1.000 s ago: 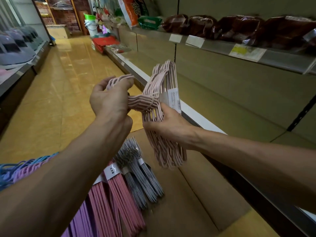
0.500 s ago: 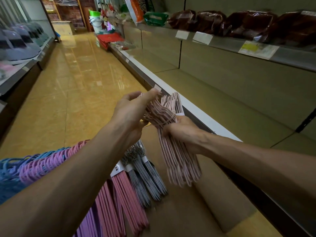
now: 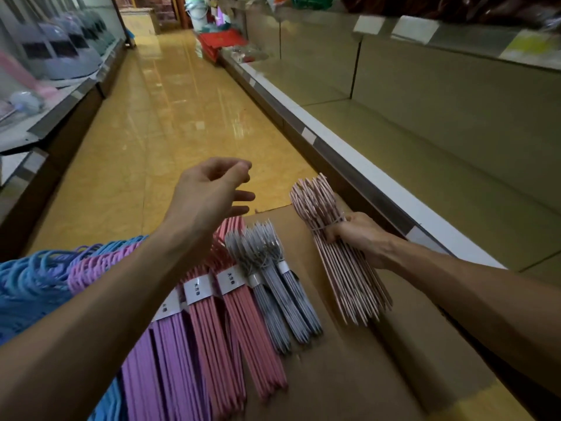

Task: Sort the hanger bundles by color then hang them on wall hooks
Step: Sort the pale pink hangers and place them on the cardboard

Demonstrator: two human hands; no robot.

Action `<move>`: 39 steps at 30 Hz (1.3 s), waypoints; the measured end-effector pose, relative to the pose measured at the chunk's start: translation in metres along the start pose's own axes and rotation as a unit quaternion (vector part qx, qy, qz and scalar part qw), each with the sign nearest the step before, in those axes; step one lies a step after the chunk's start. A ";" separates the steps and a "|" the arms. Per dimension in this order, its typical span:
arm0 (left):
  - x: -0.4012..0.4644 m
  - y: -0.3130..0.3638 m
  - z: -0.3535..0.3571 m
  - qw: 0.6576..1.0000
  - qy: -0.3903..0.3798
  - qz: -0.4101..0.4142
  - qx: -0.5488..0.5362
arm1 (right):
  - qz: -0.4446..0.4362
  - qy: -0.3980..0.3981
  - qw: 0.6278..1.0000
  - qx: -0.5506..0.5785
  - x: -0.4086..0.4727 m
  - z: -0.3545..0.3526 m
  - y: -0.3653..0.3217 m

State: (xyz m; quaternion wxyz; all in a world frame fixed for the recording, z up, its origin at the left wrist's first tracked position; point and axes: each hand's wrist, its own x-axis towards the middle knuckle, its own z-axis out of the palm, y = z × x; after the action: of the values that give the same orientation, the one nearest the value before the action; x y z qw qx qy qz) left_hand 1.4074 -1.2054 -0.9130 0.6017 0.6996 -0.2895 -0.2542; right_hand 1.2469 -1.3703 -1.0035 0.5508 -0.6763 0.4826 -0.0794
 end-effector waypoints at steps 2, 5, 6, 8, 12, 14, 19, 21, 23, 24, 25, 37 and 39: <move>0.000 -0.006 -0.010 1.000 0.013 0.016 0.004 | 0.014 -0.012 1.000 -0.010 0.008 0.010 0.004; 0.000 -0.015 -0.024 0.999 0.029 0.032 0.009 | 0.020 -0.022 0.999 -0.012 0.020 0.025 0.007; -0.001 -0.018 -0.028 0.999 0.034 0.036 0.010 | 0.019 -0.022 0.999 -0.014 0.023 0.030 0.008; -0.002 -0.024 -0.034 0.998 0.043 0.042 0.011 | 0.016 -0.019 1.000 -0.015 0.028 0.038 0.008; -0.003 -0.031 -0.045 0.998 0.050 0.045 0.010 | 0.016 -0.022 0.999 -0.016 0.035 0.049 0.012; -0.004 -0.033 -0.048 0.998 0.050 0.046 0.010 | 0.015 -0.035 0.999 -0.013 0.036 0.053 0.016; -0.005 -0.038 -0.053 0.998 0.038 0.048 0.005 | 0.024 -0.033 0.999 0.000 0.038 0.060 0.027; -0.005 -0.041 -0.053 0.998 0.032 0.046 0.008 | 0.030 -0.038 0.999 0.006 0.041 0.060 0.031; -0.006 -0.042 -0.053 0.999 0.028 0.044 0.011 | 0.022 -0.048 0.999 0.000 0.042 0.059 0.033; -0.006 -0.043 -0.053 0.999 0.026 0.043 0.012 | 0.014 -0.054 0.998 -0.009 0.041 0.058 0.032; -0.007 -0.043 -0.052 0.999 0.024 0.043 0.013 | 0.005 -0.058 0.998 -0.022 0.042 0.057 0.031; -0.038 -0.052 -0.086 0.994 0.004 0.050 0.097 | -0.092 -0.044 0.944 -0.314 0.022 0.047 0.027; -0.043 -0.050 -0.093 0.994 0.002 0.048 0.096 | -0.096 -0.033 0.915 -0.389 0.014 0.048 0.025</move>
State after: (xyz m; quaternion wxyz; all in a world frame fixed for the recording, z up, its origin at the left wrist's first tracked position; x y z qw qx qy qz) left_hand 1.4479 -1.1044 -0.9489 0.5439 0.7401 -0.3447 -0.1940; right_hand 1.2706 -1.3462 -1.0482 0.2493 -0.8826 0.3894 0.0849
